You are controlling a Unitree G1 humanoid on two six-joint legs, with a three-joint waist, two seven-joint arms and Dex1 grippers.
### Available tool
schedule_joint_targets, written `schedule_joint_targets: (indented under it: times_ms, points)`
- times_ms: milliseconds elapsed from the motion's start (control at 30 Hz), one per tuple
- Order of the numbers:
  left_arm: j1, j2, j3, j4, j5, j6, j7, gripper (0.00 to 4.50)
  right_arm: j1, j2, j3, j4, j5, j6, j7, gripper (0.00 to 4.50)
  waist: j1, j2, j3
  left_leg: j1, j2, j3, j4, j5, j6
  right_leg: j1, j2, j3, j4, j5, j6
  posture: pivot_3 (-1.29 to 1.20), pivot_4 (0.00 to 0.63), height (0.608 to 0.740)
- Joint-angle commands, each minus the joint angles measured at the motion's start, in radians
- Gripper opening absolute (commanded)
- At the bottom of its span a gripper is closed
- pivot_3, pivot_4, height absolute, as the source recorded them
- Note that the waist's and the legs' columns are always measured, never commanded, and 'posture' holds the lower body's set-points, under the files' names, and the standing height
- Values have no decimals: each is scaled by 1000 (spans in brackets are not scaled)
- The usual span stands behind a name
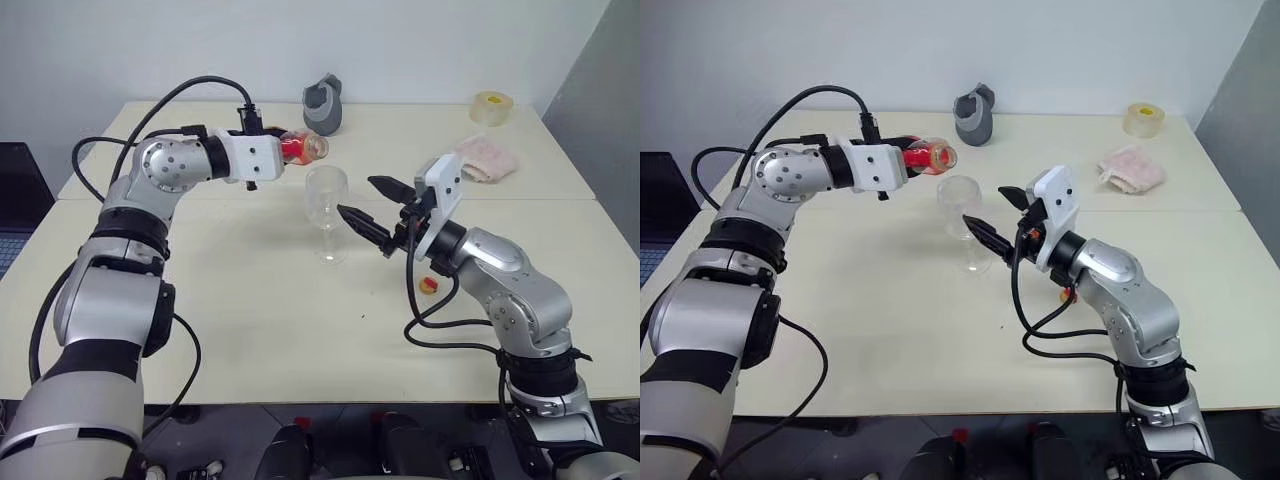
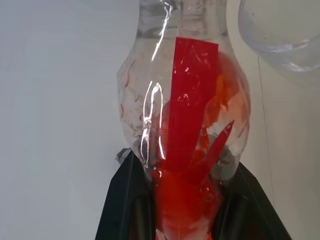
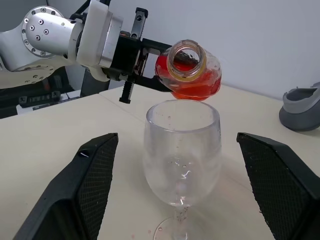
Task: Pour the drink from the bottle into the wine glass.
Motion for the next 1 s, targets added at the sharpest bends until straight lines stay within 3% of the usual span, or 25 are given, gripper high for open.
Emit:
schedule_joint_targets:
  times_ms: [33, 1000]
  points:
    - [-56, 35, -5, 1, 20, -42, 37, 889, -2, 7, 2, -26, 1, -25, 7, 4071, 0, 0, 0, 0, 0, 0, 0, 0, 0, 0, 0, 0, 0, 0, 0, 0, 150, 740]
    - [-176, 99, -122, 74, 213, -150, 203, 889, -2, 9, 13, -14, -7, -56, 9, 4071, -2, 0, 0, 0, 0, 0, 0, 0, 0, 0, 0, 0, 1, 0, 0, 0, 150, 740]
